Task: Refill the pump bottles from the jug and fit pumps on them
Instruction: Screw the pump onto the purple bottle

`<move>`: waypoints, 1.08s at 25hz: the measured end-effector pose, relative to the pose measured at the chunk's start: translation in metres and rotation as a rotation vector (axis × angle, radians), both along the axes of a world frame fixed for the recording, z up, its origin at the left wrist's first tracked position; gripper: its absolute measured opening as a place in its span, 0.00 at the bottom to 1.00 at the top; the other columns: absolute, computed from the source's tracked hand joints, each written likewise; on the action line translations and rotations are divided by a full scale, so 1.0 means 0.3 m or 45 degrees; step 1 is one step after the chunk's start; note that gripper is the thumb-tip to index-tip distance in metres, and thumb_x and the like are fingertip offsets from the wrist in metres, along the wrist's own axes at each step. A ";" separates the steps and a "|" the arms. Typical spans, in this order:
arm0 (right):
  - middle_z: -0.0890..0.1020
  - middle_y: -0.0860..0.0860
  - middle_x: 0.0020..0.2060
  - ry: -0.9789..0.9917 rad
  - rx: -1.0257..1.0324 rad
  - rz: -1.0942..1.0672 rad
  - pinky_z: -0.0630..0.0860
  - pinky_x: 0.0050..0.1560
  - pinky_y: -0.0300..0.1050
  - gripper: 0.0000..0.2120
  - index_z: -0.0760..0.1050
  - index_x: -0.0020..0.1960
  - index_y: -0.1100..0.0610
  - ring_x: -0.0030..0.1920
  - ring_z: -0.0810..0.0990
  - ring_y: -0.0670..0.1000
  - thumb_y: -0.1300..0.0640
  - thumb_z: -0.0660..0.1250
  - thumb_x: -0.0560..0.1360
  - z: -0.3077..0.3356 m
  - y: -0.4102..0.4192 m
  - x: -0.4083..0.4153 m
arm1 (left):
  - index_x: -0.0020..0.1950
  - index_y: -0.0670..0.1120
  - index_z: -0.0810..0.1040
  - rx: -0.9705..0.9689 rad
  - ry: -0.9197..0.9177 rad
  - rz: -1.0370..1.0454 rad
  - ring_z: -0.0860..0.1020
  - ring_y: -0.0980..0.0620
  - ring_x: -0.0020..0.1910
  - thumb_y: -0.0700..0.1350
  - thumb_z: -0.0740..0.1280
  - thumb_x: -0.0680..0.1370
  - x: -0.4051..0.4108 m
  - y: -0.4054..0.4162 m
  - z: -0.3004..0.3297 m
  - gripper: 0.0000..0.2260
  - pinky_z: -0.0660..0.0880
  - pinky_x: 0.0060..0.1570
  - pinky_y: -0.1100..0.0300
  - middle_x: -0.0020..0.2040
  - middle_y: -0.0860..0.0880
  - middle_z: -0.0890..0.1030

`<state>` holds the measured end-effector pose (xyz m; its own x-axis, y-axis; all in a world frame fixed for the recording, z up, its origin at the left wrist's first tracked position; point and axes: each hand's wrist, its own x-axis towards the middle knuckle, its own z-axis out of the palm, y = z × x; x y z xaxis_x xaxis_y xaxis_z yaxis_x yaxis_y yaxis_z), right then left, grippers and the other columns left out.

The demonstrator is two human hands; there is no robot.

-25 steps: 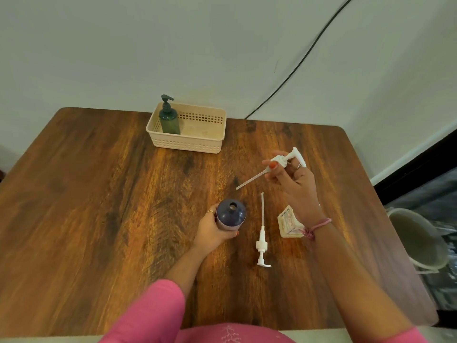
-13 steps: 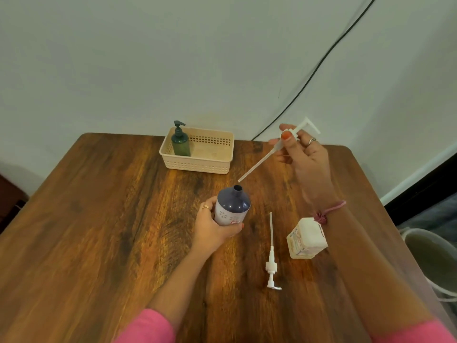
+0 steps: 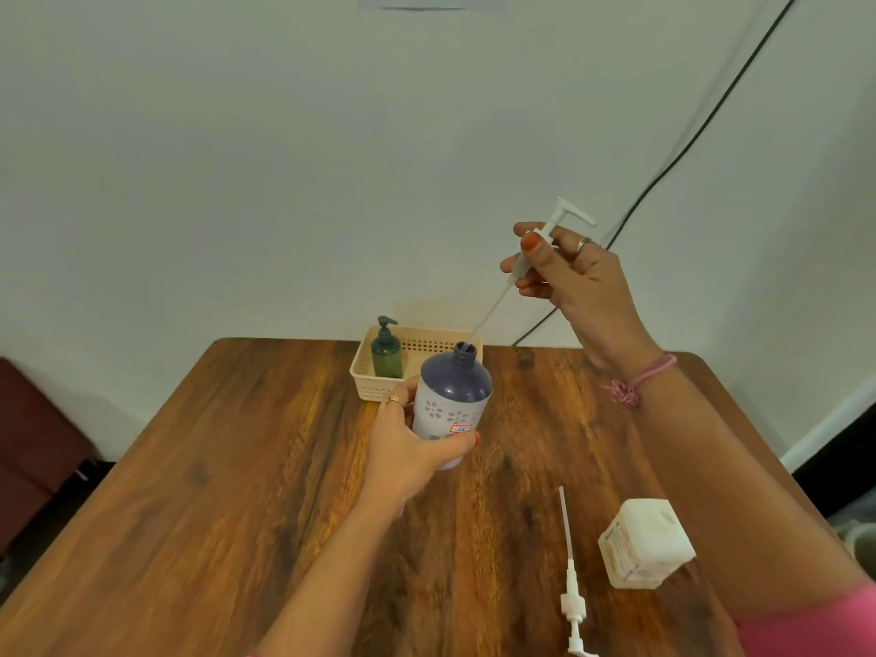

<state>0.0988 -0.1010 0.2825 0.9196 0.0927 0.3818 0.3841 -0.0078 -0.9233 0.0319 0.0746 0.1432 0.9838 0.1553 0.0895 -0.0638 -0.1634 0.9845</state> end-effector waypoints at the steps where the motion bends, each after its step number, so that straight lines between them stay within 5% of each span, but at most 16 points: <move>1: 0.84 0.55 0.44 -0.016 -0.025 0.014 0.79 0.47 0.40 0.14 0.76 0.61 0.59 0.42 0.82 0.46 0.55 0.63 0.78 0.014 0.013 0.000 | 0.57 0.57 0.71 -0.005 -0.004 -0.008 0.79 0.55 0.49 0.40 0.81 0.62 0.003 0.005 0.015 0.30 0.80 0.38 0.65 0.52 0.53 0.79; 14: 0.84 0.49 0.50 -0.099 -0.413 0.201 0.79 0.53 0.44 0.12 0.77 0.59 0.54 0.52 0.82 0.46 0.56 0.65 0.77 0.077 0.072 0.001 | 0.48 0.63 0.67 -0.052 -0.072 -0.076 0.75 0.60 0.48 0.46 0.81 0.63 0.024 -0.010 0.190 0.26 0.75 0.34 0.72 0.49 0.61 0.74; 21: 0.83 0.47 0.52 -0.079 -0.483 0.228 0.78 0.54 0.38 0.12 0.80 0.57 0.52 0.52 0.82 0.44 0.54 0.68 0.74 0.063 0.076 -0.002 | 0.57 0.59 0.68 -0.039 -0.126 -0.044 0.74 0.60 0.50 0.46 0.81 0.63 0.035 0.000 0.232 0.30 0.74 0.38 0.69 0.51 0.58 0.75; 27: 0.82 0.48 0.56 0.030 -0.388 0.323 0.76 0.58 0.39 0.16 0.76 0.61 0.51 0.57 0.80 0.45 0.54 0.68 0.73 0.069 0.039 -0.007 | 0.50 0.61 0.69 -0.037 -0.158 -0.055 0.74 0.65 0.47 0.44 0.81 0.63 0.033 0.003 0.241 0.26 0.75 0.37 0.73 0.50 0.59 0.75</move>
<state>0.0965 -0.0891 0.3033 0.8610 0.4238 0.2811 0.3880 -0.1902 -0.9018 0.0417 0.0756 0.2155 0.9713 0.1174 0.2069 -0.1916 -0.1297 0.9729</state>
